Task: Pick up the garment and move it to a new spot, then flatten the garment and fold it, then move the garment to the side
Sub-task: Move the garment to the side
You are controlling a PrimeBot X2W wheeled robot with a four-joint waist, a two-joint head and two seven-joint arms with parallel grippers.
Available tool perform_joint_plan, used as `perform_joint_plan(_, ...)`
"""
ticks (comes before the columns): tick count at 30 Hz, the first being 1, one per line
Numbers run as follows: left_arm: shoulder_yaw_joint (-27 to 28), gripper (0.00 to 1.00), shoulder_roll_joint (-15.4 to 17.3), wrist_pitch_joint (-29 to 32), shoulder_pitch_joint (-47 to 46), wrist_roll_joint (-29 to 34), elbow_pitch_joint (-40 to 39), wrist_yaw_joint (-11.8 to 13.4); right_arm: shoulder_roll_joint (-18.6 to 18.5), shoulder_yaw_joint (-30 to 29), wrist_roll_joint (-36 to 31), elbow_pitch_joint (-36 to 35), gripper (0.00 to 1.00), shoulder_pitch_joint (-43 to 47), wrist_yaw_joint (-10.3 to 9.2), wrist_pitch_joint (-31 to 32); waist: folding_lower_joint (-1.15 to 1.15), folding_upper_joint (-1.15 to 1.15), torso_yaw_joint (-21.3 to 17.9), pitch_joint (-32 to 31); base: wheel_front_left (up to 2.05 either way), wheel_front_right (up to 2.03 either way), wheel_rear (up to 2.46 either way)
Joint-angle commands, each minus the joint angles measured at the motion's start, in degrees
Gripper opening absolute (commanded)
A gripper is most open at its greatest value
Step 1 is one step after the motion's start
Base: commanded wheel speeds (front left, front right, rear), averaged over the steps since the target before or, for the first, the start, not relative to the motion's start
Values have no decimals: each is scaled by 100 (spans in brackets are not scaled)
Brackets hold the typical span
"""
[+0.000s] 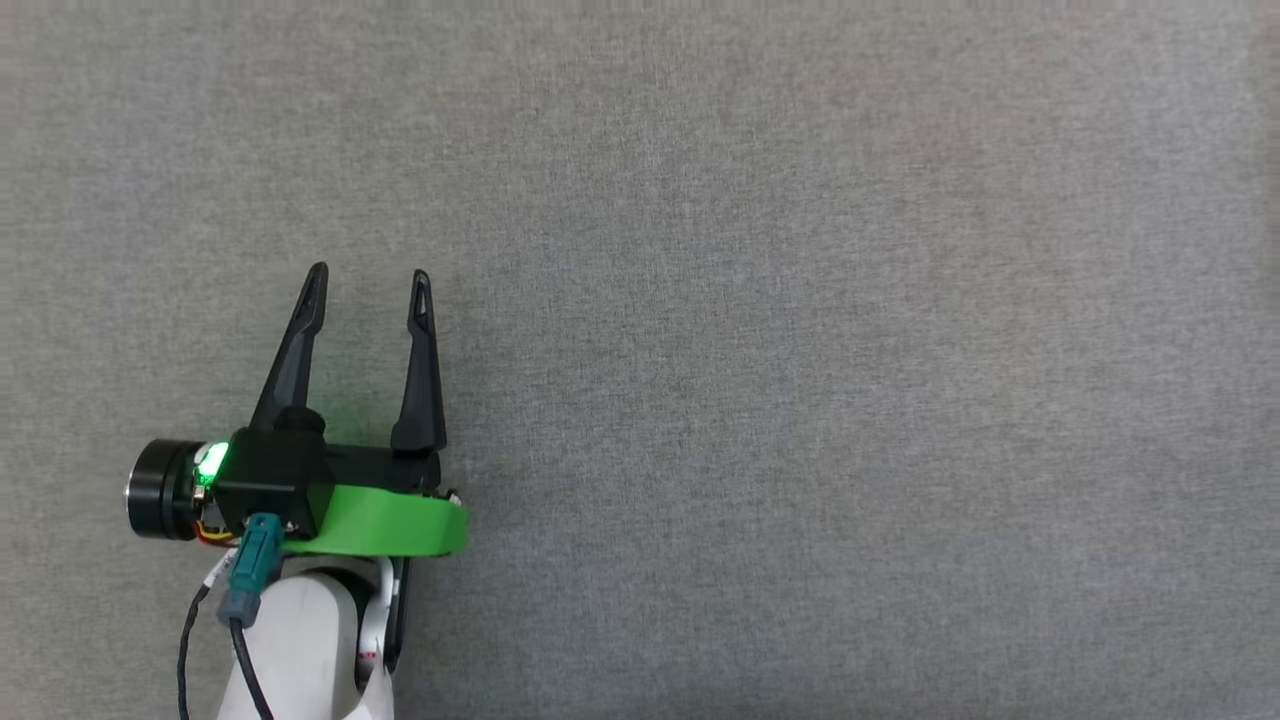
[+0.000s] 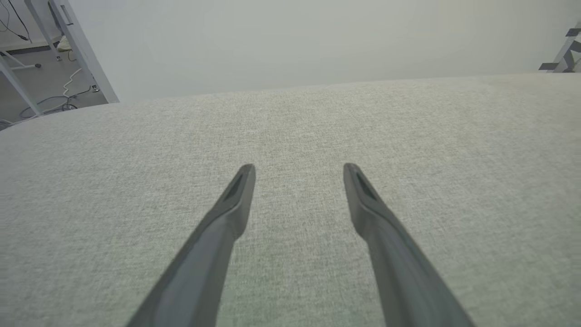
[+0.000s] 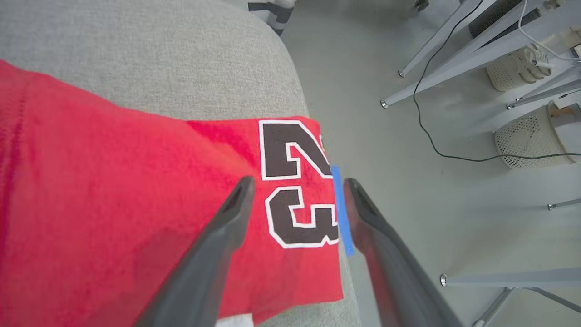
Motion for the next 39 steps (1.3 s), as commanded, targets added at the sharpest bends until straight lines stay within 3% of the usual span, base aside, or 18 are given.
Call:
perform_joint_plan(1,25,100,25,-34,36,-26,45,9,41,-69,-78,56,100,-98,-4,-206,-1,0,-20,-380,0,0,0)
perform_joint_plan(11,68,100,-53,-34,477,-152,163,79,248,-66,-121,-132,100,148,-4,-1853,-1,0,96,-1277,0,0,0)
perform_joint_plan(19,162,100,-94,-34,830,-228,223,109,973,-25,-203,-777,100,554,-4,-2996,-1,0,222,-1766,0,0,0)
perform_joint_plan(24,172,100,-110,-34,943,-238,293,94,1638,-47,-421,-1530,100,1017,-4,-3164,-1,0,330,-2000,0,0,0)
perform_joint_plan(25,191,100,-118,-34,987,-246,353,84,2042,-87,-540,-2047,100,1398,-4,-3193,-1,0,393,-2128,0,0,0)
perform_joint_plan(31,178,100,-131,-34,1097,-263,438,85,2718,-87,-798,-2846,100,2200,-4,-3212,-1,0,517,-2349,0,0,0)
perform_joint_plan(39,134,100,-141,-34,1239,-263,516,114,3497,-67,-1019,-3391,100,3318,-4,-3215,-1,0,600,-2591,0,0,0)
